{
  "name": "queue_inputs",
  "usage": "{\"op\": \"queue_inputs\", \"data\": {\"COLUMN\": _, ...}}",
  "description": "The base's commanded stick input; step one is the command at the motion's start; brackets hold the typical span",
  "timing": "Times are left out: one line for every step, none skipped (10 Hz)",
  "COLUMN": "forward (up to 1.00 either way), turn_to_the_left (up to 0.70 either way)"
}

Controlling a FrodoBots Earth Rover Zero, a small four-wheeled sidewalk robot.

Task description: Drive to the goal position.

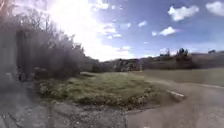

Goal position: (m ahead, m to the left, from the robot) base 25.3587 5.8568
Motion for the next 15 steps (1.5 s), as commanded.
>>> {"op": "queue_inputs", "data": {"forward": 0.7, "turn_to_the_left": 0.01}}
{"op": "queue_inputs", "data": {"forward": 0.7, "turn_to_the_left": 0.01}}
{"op": "queue_inputs", "data": {"forward": 0.7, "turn_to_the_left": 0.01}}
{"op": "queue_inputs", "data": {"forward": 0.7, "turn_to_the_left": 0.01}}
{"op": "queue_inputs", "data": {"forward": 0.62, "turn_to_the_left": 0.01}}
{"op": "queue_inputs", "data": {"forward": 0.18, "turn_to_the_left": 0.0}}
{"op": "queue_inputs", "data": {"forward": 0.0, "turn_to_the_left": 0.0}}
{"op": "queue_inputs", "data": {"forward": 0.0, "turn_to_the_left": 0.0}}
{"op": "queue_inputs", "data": {"forward": 0.0, "turn_to_the_left": 0.0}}
{"op": "queue_inputs", "data": {"forward": 0.0, "turn_to_the_left": 0.0}}
{"op": "queue_inputs", "data": {"forward": 0.0, "turn_to_the_left": 0.0}}
{"op": "queue_inputs", "data": {"forward": 0.0, "turn_to_the_left": 0.0}}
{"op": "queue_inputs", "data": {"forward": 0.0, "turn_to_the_left": 0.0}}
{"op": "queue_inputs", "data": {"forward": 0.0, "turn_to_the_left": 0.0}}
{"op": "queue_inputs", "data": {"forward": 0.0, "turn_to_the_left": 0.0}}
